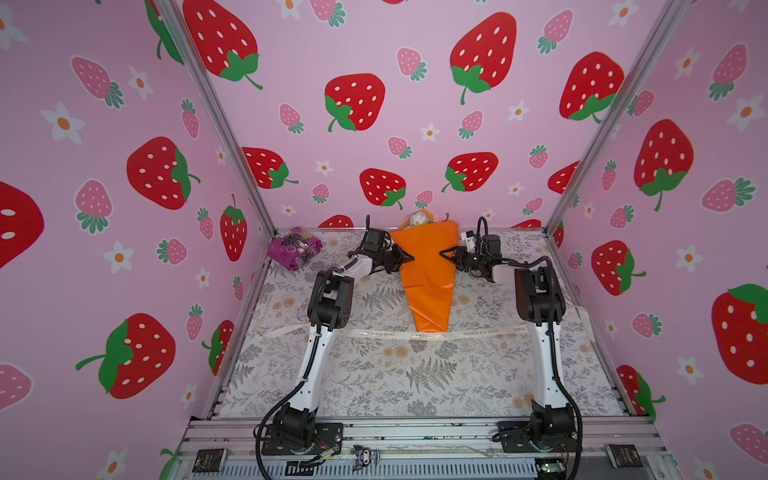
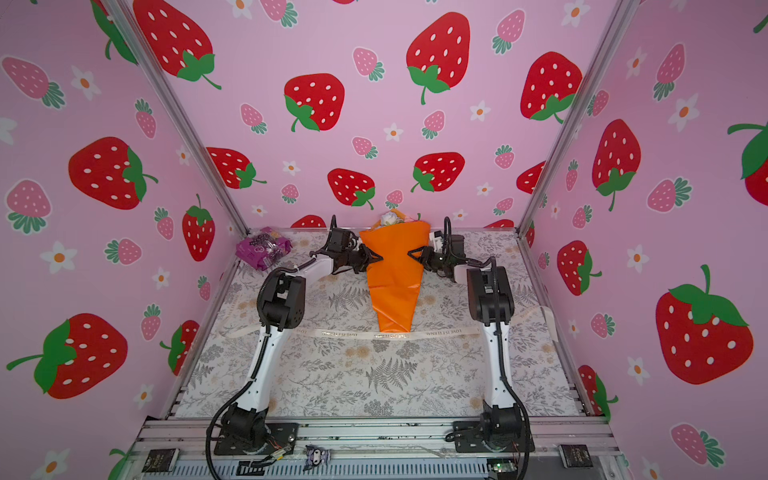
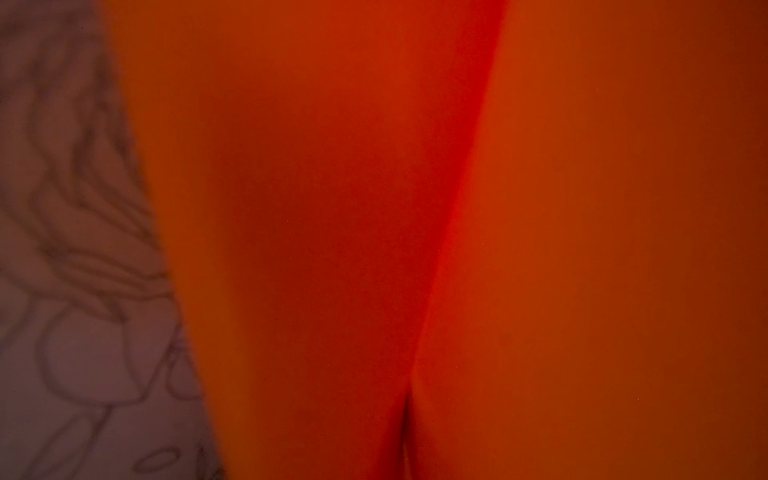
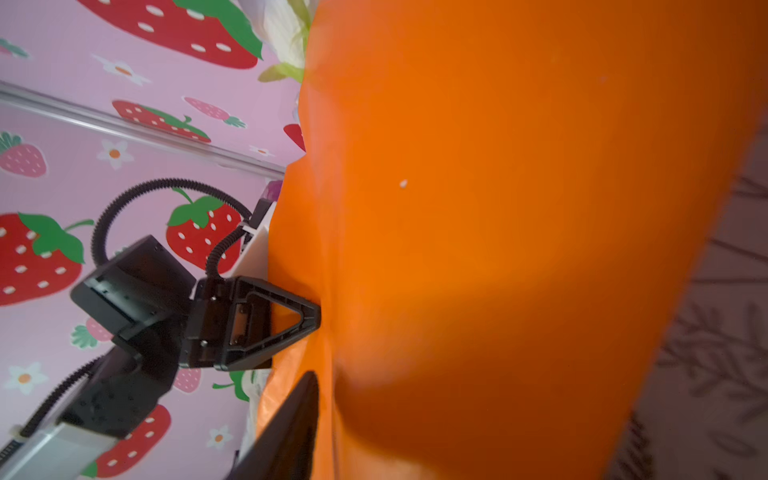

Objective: Tie the bouquet of fake flowers
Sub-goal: 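Pinch the cone from both sides with both grippers, pressing the wrap tight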

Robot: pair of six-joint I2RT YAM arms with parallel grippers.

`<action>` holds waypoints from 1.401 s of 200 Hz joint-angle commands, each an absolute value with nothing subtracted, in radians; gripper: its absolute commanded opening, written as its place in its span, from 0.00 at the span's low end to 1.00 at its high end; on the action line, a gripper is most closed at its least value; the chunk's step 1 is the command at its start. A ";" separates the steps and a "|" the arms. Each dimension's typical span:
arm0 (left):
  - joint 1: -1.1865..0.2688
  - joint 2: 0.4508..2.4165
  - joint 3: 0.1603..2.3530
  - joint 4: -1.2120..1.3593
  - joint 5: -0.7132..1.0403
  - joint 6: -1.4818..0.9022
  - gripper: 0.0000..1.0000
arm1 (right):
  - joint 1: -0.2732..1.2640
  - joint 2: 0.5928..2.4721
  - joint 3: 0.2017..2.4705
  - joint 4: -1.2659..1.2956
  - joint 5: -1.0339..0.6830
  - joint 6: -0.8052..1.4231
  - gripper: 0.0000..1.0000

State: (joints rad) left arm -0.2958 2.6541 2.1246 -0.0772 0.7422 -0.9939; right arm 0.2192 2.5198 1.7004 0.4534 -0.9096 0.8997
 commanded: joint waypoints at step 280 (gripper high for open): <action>-0.396 1.818 0.927 0.379 0.607 -0.936 0.00 | 0.370 1.755 0.600 0.907 -0.753 0.953 0.05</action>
